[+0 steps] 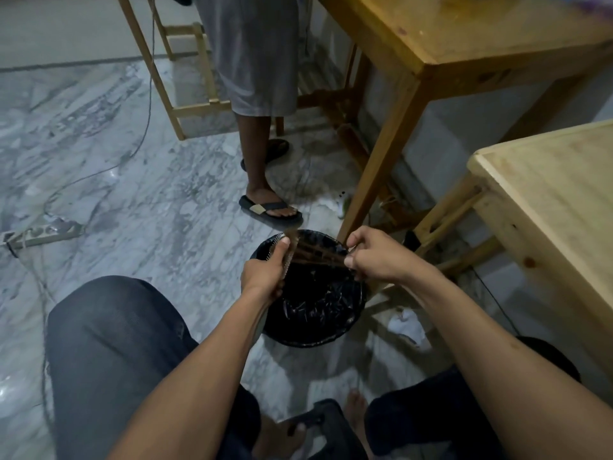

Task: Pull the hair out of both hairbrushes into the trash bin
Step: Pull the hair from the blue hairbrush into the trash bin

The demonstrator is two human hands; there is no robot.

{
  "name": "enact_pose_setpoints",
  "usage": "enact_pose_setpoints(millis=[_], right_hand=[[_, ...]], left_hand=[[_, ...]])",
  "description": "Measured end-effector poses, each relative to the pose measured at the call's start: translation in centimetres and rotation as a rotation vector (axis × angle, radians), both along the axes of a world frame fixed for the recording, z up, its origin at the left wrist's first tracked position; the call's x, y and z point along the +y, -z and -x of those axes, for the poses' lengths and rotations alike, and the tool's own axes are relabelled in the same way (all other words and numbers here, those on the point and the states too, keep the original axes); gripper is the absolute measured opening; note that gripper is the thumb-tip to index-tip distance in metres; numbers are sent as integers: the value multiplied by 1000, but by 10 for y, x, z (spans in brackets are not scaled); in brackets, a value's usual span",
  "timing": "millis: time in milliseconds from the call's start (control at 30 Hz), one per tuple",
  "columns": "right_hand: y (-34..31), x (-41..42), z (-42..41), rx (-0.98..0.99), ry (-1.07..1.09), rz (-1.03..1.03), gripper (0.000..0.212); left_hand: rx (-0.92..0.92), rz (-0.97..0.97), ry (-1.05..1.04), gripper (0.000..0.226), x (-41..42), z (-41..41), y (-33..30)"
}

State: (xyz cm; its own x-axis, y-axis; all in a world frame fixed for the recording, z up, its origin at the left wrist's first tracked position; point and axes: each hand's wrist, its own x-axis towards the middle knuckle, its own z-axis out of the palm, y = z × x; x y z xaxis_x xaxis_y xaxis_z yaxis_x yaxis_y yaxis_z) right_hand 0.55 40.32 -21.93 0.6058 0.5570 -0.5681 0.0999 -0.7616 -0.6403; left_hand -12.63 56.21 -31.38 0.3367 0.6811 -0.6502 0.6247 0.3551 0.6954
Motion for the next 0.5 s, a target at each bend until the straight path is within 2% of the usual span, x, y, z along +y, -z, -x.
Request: enact_pose_setpoints(millis=[300,433,500], right_hand=[[-36,6,20,-131,-101,88,16],[-24,12,19,-192,14,103,20],[-6,13,14,-222,14,173,17]], left_hand=[[6,55,16,79,-1,8,-4],[-172,327,135,90,-2,10,-5],[-225,372,170,80,-1,8,-8]])
